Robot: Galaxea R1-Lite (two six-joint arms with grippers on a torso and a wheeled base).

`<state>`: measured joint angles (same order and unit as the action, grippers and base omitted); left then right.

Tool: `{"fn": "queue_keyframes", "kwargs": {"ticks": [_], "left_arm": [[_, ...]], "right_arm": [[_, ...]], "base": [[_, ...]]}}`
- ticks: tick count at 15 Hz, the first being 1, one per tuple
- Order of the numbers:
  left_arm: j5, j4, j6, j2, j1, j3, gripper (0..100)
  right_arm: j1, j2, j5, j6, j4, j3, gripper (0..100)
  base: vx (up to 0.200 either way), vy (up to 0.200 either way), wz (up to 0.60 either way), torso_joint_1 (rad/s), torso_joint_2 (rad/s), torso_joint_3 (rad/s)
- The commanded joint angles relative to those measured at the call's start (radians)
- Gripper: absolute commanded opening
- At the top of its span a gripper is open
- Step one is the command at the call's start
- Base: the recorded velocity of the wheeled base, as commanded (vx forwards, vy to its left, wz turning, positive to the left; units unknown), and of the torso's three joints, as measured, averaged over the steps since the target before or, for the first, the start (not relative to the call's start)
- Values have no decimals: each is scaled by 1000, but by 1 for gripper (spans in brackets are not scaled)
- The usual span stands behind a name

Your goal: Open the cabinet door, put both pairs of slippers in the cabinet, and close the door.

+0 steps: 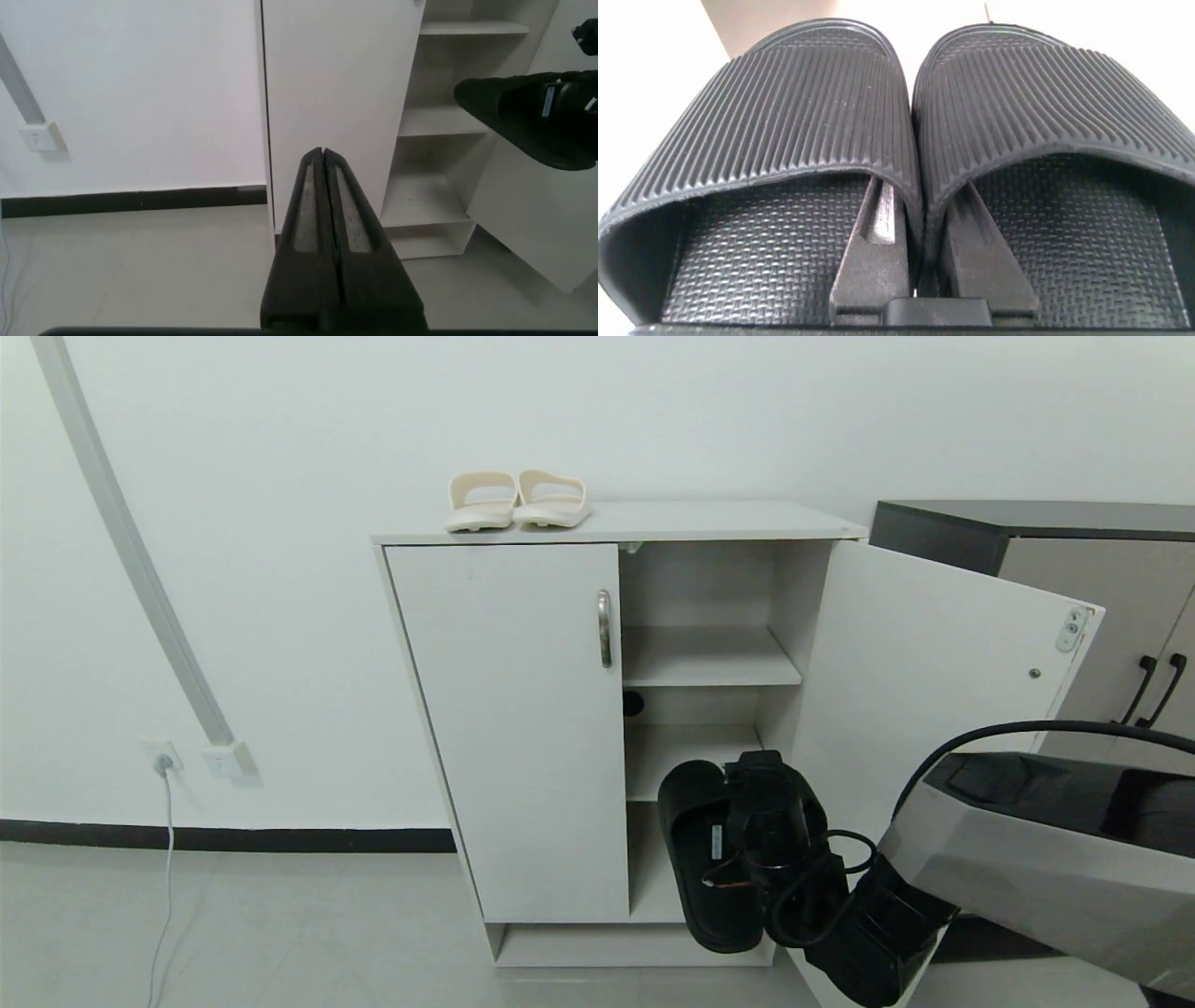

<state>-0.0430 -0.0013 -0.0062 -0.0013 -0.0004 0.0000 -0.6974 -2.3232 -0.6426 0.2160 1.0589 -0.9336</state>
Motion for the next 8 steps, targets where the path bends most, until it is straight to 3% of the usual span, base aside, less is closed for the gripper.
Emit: {"fn": "queue_keyframes", "kwargs": {"ticks": [1, 8], "left_arm": [[0, 0, 0, 1, 0, 0, 0], [0, 0, 0, 1, -1, 0, 0]], "right_arm": [[-1, -21, 1, -1, 1, -8, 0], [-4, -70, 1, 0, 1, -50, 0]], "base": [[0, 0, 0, 0, 0, 0], [0, 0, 0, 0, 0, 0]]}}
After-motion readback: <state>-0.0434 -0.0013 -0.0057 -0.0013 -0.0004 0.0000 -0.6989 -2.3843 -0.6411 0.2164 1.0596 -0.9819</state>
